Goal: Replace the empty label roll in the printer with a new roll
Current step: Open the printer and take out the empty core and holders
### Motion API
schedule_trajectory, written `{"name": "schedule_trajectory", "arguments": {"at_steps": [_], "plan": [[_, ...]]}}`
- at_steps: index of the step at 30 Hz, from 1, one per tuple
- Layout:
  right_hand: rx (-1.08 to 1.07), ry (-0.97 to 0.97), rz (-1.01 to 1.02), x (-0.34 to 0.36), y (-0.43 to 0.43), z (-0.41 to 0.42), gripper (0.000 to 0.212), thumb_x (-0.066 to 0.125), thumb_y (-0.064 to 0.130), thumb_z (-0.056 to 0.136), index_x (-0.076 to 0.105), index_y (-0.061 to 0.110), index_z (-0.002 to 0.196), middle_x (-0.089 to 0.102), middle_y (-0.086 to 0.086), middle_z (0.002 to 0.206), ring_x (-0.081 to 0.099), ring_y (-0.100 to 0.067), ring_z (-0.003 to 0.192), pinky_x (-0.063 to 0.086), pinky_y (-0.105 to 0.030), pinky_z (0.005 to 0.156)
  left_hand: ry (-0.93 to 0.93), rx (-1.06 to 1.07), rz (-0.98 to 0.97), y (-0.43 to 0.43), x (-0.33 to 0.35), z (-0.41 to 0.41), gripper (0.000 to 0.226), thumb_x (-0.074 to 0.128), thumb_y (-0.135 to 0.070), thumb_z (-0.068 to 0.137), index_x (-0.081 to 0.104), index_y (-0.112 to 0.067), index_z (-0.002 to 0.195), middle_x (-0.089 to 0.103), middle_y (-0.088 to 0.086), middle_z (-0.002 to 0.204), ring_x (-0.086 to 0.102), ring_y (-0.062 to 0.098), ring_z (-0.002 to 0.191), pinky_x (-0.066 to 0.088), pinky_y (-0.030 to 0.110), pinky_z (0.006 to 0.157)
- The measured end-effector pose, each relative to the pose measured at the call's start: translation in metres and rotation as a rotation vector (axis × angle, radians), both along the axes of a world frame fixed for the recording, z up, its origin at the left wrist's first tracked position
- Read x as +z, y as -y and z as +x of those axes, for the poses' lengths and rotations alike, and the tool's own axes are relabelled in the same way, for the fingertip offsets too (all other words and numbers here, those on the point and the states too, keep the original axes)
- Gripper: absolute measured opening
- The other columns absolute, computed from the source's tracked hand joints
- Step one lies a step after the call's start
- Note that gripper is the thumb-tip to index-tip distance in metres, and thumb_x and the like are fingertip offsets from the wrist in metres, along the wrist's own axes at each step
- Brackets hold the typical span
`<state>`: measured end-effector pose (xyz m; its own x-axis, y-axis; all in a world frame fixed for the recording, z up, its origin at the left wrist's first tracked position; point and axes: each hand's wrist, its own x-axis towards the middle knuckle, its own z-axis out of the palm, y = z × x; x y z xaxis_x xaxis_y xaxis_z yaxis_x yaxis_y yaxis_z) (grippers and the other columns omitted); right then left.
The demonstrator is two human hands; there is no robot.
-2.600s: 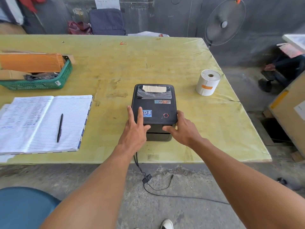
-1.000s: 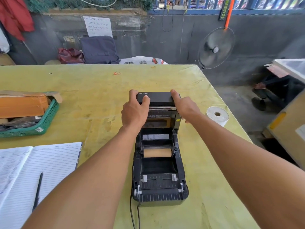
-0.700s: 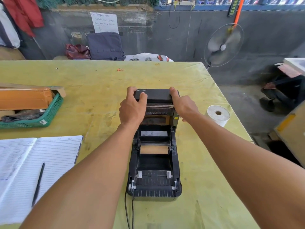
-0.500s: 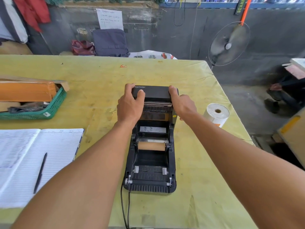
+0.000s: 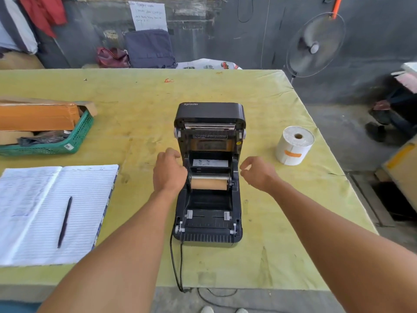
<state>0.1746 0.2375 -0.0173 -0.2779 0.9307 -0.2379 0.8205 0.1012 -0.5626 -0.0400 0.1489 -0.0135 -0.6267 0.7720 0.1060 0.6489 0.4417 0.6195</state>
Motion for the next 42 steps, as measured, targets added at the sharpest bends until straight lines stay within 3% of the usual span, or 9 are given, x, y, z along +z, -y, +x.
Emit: {"name": "schedule_trajectory", "arguments": {"at_steps": [4, 9, 15, 18, 21, 27, 31, 38, 42], "plan": [[0.224, 0.012, -0.074, -0.02, 0.017, -0.007, 0.062, 0.077, 0.023, 0.085, 0.048, 0.028, 0.14, 0.058, 0.001, 0.111, 0.058, -0.023, 0.094, 0.041, -0.029, 0.078, -0.165, -0.359, -0.413, 0.016, -0.035, 0.0, 0.056, 0.062, -0.001, 0.075, 0.051, -0.014, 0.129, 0.037, 0.013, 0.126, 0.038, 0.029, 0.116, 0.046, 0.041, 0.094], [0.165, 0.036, -0.035, -0.032, 0.022, -0.02, 0.041, 0.076, 0.03, 0.087, 0.061, 0.032, 0.125, 0.059, 0.006, 0.091, 0.057, -0.009, 0.067, 0.04, -0.024, 0.053, -0.045, -0.36, -0.311, 0.021, -0.052, -0.012, 0.052, 0.064, -0.029, 0.09, 0.05, -0.027, 0.141, 0.033, 0.004, 0.114, 0.032, 0.026, 0.115, 0.036, 0.035, 0.098], [0.098, -0.071, -0.003, -0.025, 0.026, -0.02, 0.029, 0.073, 0.026, 0.089, 0.065, 0.024, 0.117, 0.059, 0.008, 0.079, 0.053, -0.009, 0.064, 0.039, -0.024, 0.054, -0.131, -0.374, -0.135, 0.022, -0.054, -0.019, 0.04, 0.064, -0.043, 0.09, 0.065, -0.023, 0.125, 0.044, 0.005, 0.109, 0.036, 0.024, 0.109, 0.039, 0.033, 0.092], [0.001, -0.29, -0.128, -0.003, 0.024, -0.009, 0.033, 0.072, 0.032, 0.09, 0.067, 0.022, 0.121, 0.057, 0.003, 0.078, 0.054, -0.012, 0.068, 0.049, -0.029, 0.057, 0.063, -0.415, -0.053, 0.018, -0.032, -0.019, 0.025, 0.058, -0.041, 0.093, 0.07, -0.02, 0.1, 0.053, 0.003, 0.095, 0.052, 0.022, 0.095, 0.039, 0.023, 0.074], [-0.095, -0.502, -0.409, 0.021, 0.021, 0.008, 0.031, 0.071, 0.035, 0.091, 0.069, 0.022, 0.12, 0.071, -0.002, 0.11, 0.067, -0.015, 0.094, 0.059, -0.042, 0.086, 0.295, -0.381, 0.069, 0.005, -0.004, -0.004, 0.029, 0.054, -0.038, 0.095, 0.069, -0.014, 0.09, 0.066, -0.003, 0.072, 0.064, 0.014, 0.066, 0.042, 0.013, 0.049], [-0.203, -0.618, -0.531, 0.035, 0.025, 0.055, 0.025, 0.064, 0.03, 0.097, 0.069, 0.013, 0.114, 0.075, -0.008, 0.109, 0.072, -0.016, 0.083, 0.059, -0.038, 0.081, 0.85, -0.453, 0.049, -0.021, 0.025, 0.05, 0.023, 0.056, -0.022, 0.094, 0.058, -0.004, 0.107, 0.067, 0.017, 0.094, 0.071, 0.02, 0.064, 0.06, 0.031, 0.057], [-0.243, -0.618, -0.549, 0.034, 0.03, 0.092, 0.031, 0.064, 0.033, 0.096, 0.069, 0.009, 0.115, 0.076, -0.007, 0.105, 0.072, -0.02, 0.089, 0.058, -0.038, 0.081, 1.169, -0.481, -0.063, -0.028, 0.026, 0.081, 0.035, 0.08, -0.018, 0.081, 0.058, 0.0, 0.102, 0.072, 0.021, 0.091, 0.074, 0.026, 0.071, 0.058, 0.025, 0.055], [-0.289, -0.612, -0.574, 0.022, 0.028, 0.145, 0.029, 0.067, 0.031, 0.094, 0.071, 0.013, 0.116, 0.076, -0.007, 0.105, 0.072, -0.024, 0.096, 0.058, -0.037, 0.081, 1.327, -0.522, -0.169, -0.036, 0.005, 0.132, 0.029, 0.085, -0.007, 0.072, 0.063, -0.001, 0.091, 0.073, 0.024, 0.095, 0.074, 0.031, 0.081, 0.061, 0.025, 0.062], [-0.333, -0.613, -0.607, 0.007, 0.018, 0.175, 0.028, 0.066, 0.024, 0.095, 0.07, 0.007, 0.116, 0.074, -0.008, 0.103, 0.07, -0.025, 0.097, 0.058, -0.038, 0.08, 1.329, -0.463, -0.184, -0.045, -0.009, 0.167, 0.036, 0.083, -0.005, 0.074, 0.062, 0.007, 0.1, 0.071, 0.026, 0.098, 0.075, 0.032, 0.079, 0.059, 0.021, 0.055]]}}
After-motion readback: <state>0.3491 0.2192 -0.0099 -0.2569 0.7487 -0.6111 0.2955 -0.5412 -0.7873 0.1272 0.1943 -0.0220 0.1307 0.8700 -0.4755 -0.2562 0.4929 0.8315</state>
